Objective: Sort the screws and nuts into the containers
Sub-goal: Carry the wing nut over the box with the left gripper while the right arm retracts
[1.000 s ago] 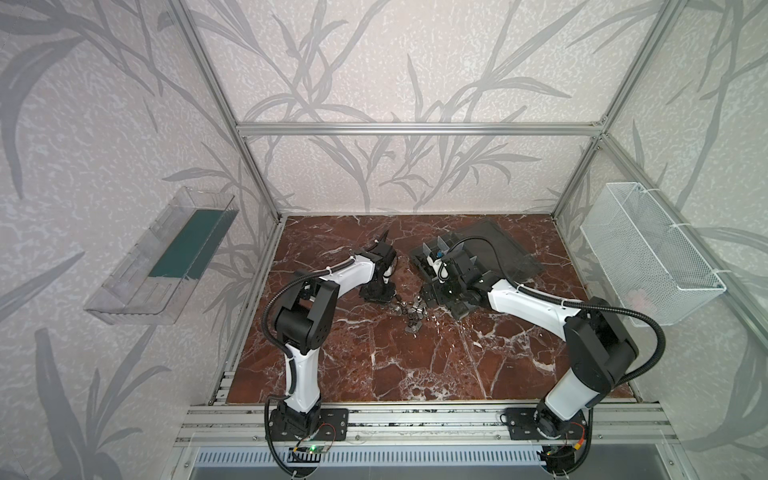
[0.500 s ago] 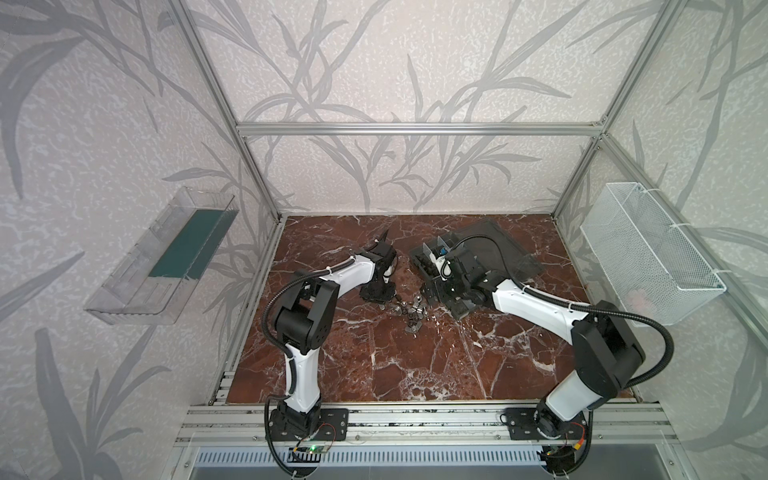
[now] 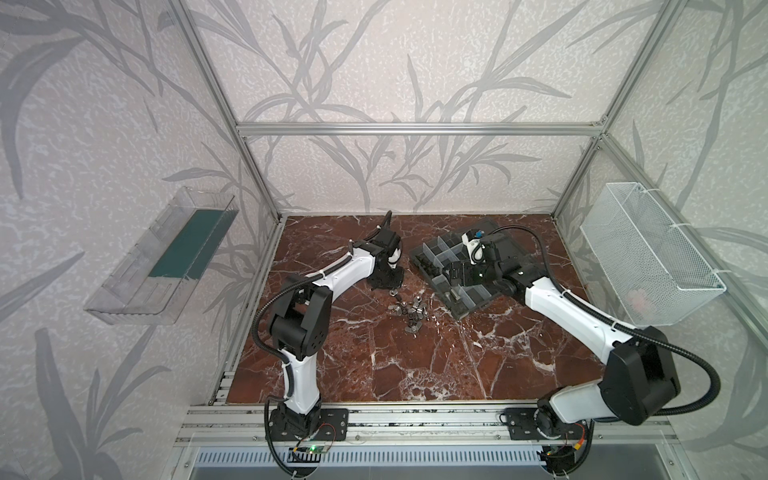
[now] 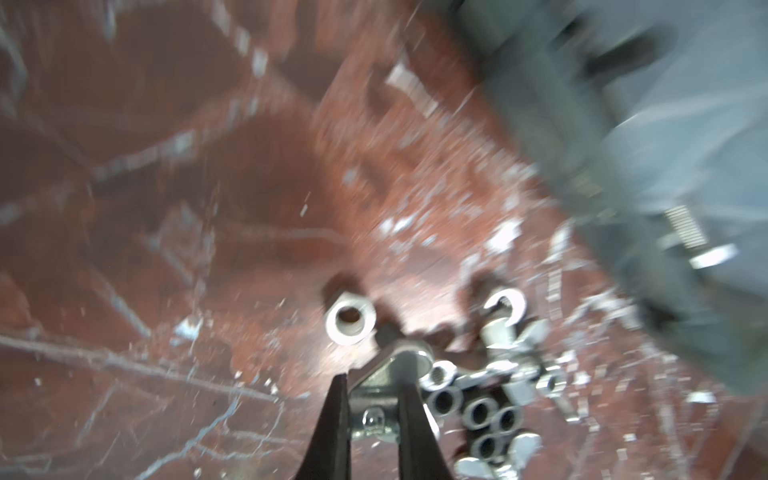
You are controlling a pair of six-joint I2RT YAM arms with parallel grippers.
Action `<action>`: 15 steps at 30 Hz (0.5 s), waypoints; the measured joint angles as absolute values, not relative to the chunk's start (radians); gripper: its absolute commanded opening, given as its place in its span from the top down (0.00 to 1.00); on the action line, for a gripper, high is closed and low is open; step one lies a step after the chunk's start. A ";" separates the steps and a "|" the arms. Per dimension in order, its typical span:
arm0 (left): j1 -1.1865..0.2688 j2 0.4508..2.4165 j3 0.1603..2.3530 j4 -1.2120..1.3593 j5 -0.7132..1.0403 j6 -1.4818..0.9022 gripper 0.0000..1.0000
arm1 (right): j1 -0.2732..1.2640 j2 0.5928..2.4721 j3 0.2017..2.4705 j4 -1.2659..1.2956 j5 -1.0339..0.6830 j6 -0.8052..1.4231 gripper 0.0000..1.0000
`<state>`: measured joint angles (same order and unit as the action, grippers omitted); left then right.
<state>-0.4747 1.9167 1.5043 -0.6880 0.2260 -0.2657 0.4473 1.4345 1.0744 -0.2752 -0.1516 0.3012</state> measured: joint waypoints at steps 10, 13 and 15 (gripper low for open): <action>-0.579 2.003 1.769 -0.636 0.294 -0.305 0.88 | 0.386 1.308 1.034 -0.332 -0.159 0.327 0.01; -0.605 2.035 1.784 -0.598 0.317 -0.319 0.88 | 0.354 1.276 1.012 -0.342 -0.159 0.341 0.01; -0.620 2.055 1.784 -0.570 0.334 -0.334 0.88 | 0.337 1.260 1.000 -0.347 -0.159 0.349 0.01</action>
<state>-0.6197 2.0552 1.7840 -0.5705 0.3336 -0.3344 0.3367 1.2602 1.0000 -0.3473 -0.1589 0.3489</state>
